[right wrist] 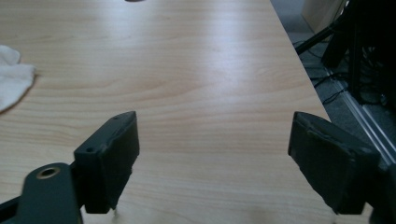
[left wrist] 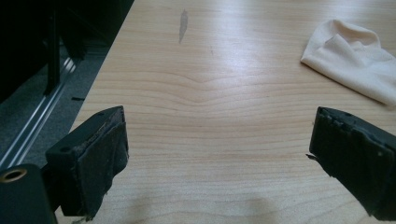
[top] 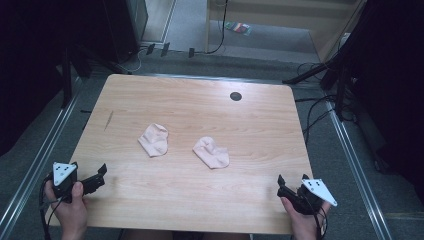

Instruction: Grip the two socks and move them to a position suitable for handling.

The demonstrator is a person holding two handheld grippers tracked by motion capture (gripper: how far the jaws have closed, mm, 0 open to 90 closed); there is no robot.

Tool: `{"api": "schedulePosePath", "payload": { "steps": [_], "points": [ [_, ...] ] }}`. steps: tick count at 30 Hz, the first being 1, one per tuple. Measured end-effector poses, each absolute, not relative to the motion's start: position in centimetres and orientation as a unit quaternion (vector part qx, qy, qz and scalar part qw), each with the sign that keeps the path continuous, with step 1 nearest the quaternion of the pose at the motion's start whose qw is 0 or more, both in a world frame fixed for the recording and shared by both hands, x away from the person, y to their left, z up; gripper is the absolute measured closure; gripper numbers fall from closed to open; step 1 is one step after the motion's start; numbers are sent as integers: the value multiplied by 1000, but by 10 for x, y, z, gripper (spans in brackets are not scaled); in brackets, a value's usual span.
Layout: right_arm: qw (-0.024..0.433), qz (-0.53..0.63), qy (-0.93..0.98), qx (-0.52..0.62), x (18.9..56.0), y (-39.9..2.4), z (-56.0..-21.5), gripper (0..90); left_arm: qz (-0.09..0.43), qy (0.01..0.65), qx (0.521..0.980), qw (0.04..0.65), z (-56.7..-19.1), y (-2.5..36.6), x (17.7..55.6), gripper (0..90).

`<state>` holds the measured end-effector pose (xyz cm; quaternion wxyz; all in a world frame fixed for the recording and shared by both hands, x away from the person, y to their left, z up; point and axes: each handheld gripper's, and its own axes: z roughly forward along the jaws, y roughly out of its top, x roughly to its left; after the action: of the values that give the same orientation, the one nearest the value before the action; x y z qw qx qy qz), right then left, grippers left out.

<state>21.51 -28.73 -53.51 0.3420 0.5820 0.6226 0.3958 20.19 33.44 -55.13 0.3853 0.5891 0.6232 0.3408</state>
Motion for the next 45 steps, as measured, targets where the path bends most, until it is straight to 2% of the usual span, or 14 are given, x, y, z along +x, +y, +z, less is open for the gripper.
{"api": "schedulePosePath", "payload": {
  "steps": [5, 14, 18, 31, 45],
  "points": [
    [349, 411, 613, 577, 215, -270, -522, 211, 350, 625, 586, 379, -551, 333, 202, 44],
    [312, 435, 634, 557, 230, -212, -502, 284, 340, 620, 596, 381, -551, 333, 204, 44],
    [303, 445, 641, 547, 236, -194, -503, 293, 356, 608, 602, 377, -551, 329, 203, 45],
    [298, 446, 657, 529, 246, -166, -507, 323, 359, 611, 602, 367, -551, 328, 205, 45],
    [254, 441, 713, 482, 269, -96, -519, 360, 364, 611, 598, 368, -551, 327, 204, 55]
  ]
}}
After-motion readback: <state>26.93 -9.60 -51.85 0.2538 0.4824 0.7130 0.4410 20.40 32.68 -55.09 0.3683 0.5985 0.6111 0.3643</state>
